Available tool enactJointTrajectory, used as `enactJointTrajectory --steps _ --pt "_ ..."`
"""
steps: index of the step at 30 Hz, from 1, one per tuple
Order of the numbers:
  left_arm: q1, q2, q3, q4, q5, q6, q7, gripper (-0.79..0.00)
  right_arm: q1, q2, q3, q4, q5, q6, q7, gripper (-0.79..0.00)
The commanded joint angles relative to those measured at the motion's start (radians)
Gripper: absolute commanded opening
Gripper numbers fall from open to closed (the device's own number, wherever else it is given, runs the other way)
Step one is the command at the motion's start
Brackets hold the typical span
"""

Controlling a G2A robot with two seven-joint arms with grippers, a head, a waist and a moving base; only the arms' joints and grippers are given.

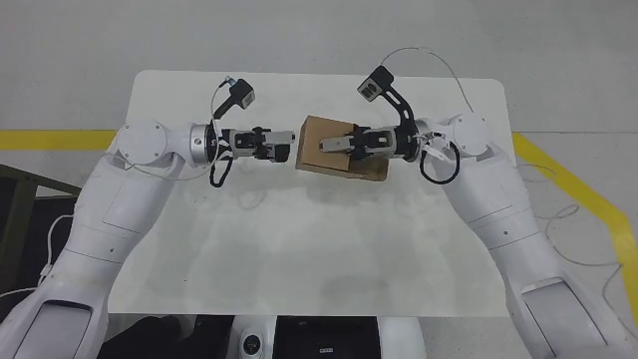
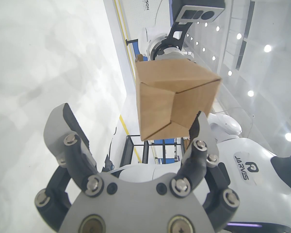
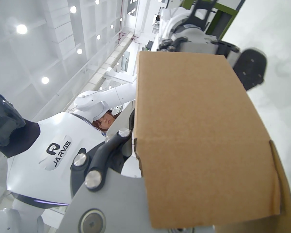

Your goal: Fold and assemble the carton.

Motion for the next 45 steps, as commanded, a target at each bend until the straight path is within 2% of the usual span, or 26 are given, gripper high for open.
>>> enactJointTrajectory --steps 1,5,14,25,27,30,31,32,38,45 --pt "0.006 0.007 -0.022 -0.014 0.040 -0.022 0.010 0.000 0.000 0.003 -0.001 0.015 -0.026 0.026 -0.006 -0.785" --pt "0.023 0.021 -0.058 -0.058 0.165 -0.104 0.035 0.000 0.007 0.003 -0.023 0.052 -0.082 0.065 -0.006 -0.785" --pt "0.088 0.045 -0.132 -0.164 0.472 -0.287 0.174 0.000 0.045 -0.020 -0.133 0.163 -0.223 0.108 -0.045 -0.785" --pt "0.201 0.064 -0.173 -0.302 0.873 -0.408 0.372 0.000 0.091 -0.057 -0.209 0.276 -0.272 0.096 -0.114 -0.785" --pt "0.222 0.067 -0.184 -0.317 0.969 -0.431 0.413 0.000 0.100 -0.064 -0.220 0.296 -0.270 0.097 -0.110 -0.699" --pt "0.253 0.069 -0.187 -0.318 1.046 -0.466 0.475 0.000 0.113 -0.073 -0.230 0.324 -0.266 0.099 -0.106 -0.437" --pt "0.260 0.070 -0.189 -0.319 1.075 -0.478 0.492 0.000 0.116 -0.076 -0.231 0.332 -0.261 0.096 -0.105 -0.203" --pt "0.267 0.071 -0.190 -0.317 1.094 -0.489 0.509 0.000 0.120 -0.077 -0.231 0.339 -0.258 0.095 -0.104 -0.009" --pt "0.279 0.073 -0.196 -0.302 1.189 -0.543 0.602 0.000 0.127 -0.073 -0.206 0.345 -0.232 0.093 -0.072 0.000" --pt "0.300 0.072 -0.190 -0.306 1.330 -0.594 0.755 0.000 0.081 -0.033 -0.118 0.253 -0.197 0.087 -0.013 0.000"
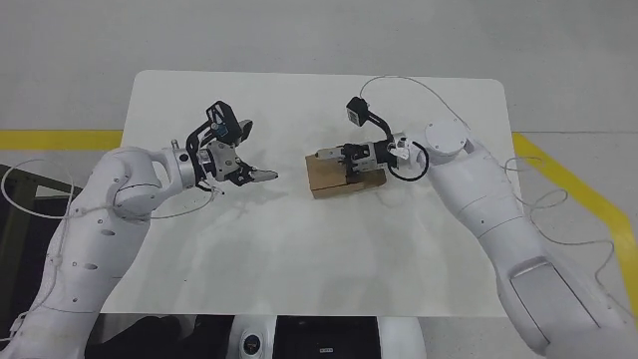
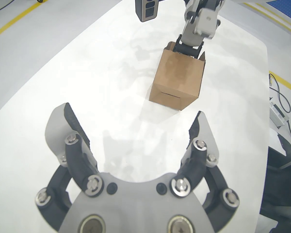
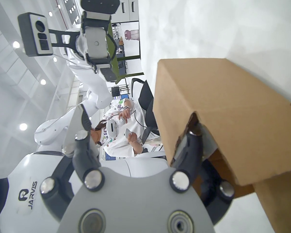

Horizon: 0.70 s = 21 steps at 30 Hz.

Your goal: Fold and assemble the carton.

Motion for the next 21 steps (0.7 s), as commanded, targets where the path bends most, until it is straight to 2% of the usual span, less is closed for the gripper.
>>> enactJointTrajectory --steps 1,10,21 --pt "0.007 -0.001 0.005 -0.010 0.051 -0.018 0.046 0.000 -0.023 0.016 0.035 -0.043 0.004 0.005 0.016 0.000" --pt "0.021 -0.011 0.070 -0.041 0.210 -0.033 0.173 0.000 -0.128 0.075 0.144 -0.209 -0.054 0.073 0.026 0.000" --pt "0.031 -0.027 0.160 -0.098 0.184 0.017 0.152 0.000 -0.255 0.135 0.275 -0.420 -0.110 0.133 0.033 0.000"
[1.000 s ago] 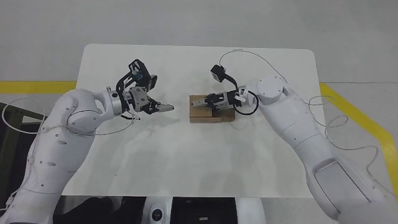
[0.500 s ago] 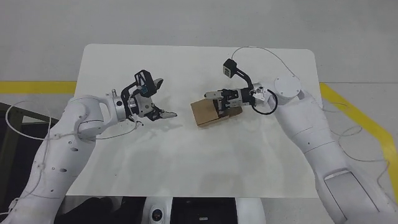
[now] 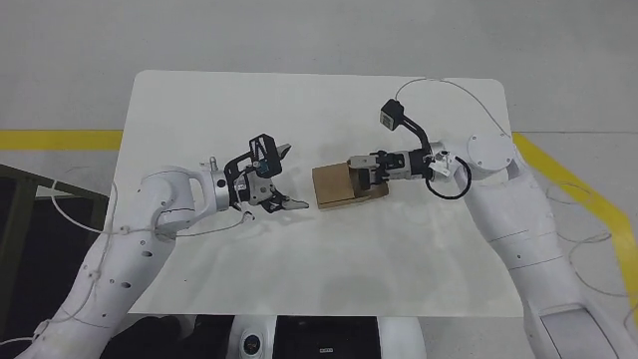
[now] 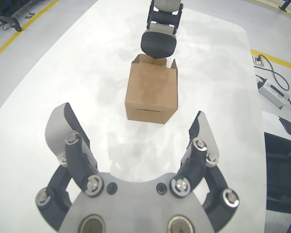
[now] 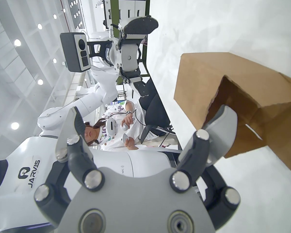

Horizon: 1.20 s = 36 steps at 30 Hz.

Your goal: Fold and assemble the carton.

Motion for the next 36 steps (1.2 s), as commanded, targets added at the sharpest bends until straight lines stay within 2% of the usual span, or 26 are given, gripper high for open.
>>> enactJointTrajectory --steps 1,8,18,22,36 --pt "-0.001 -0.003 0.016 -0.016 0.007 0.011 0.001 0.000 -0.020 0.009 0.023 -0.037 0.002 0.011 0.007 0.000" --pt "-0.006 -0.015 0.055 -0.028 0.067 0.072 0.036 0.000 -0.088 0.033 0.088 -0.154 0.025 -0.003 0.029 0.000" --pt "-0.006 -0.015 0.055 -0.028 0.067 0.072 0.036 0.000 -0.093 0.034 0.090 -0.159 0.028 -0.005 0.030 0.000" --pt "0.004 -0.015 0.049 -0.025 0.105 0.119 0.037 0.000 -0.118 0.039 0.094 -0.167 0.013 0.011 0.002 0.000" --pt "-0.046 -0.043 0.152 0.104 0.267 0.106 0.200 0.000 -0.154 0.052 0.052 -0.114 -0.016 0.042 -0.004 0.000"
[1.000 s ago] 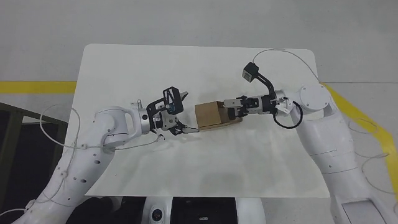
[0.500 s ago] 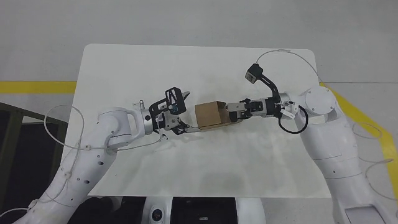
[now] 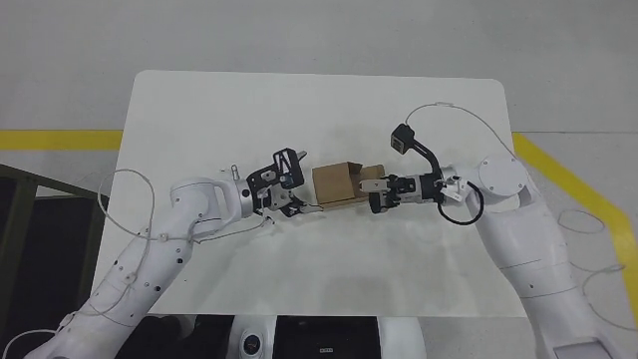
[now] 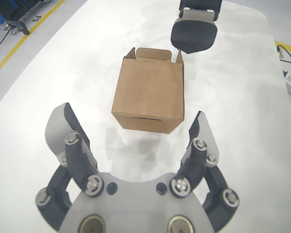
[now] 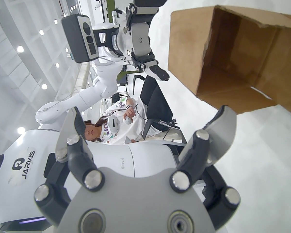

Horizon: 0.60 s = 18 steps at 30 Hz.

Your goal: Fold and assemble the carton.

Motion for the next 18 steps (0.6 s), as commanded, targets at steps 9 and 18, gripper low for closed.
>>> enactJointTrajectory --steps 9,18 --pt "-0.042 -0.020 0.046 0.072 0.074 0.018 0.079 0.000 0.014 -0.004 -0.034 0.049 0.028 -0.057 -0.049 0.000" --pt "-0.074 -0.028 0.043 0.119 0.088 0.014 0.095 0.000 0.047 -0.012 -0.076 0.088 0.067 -0.071 -0.064 0.000"
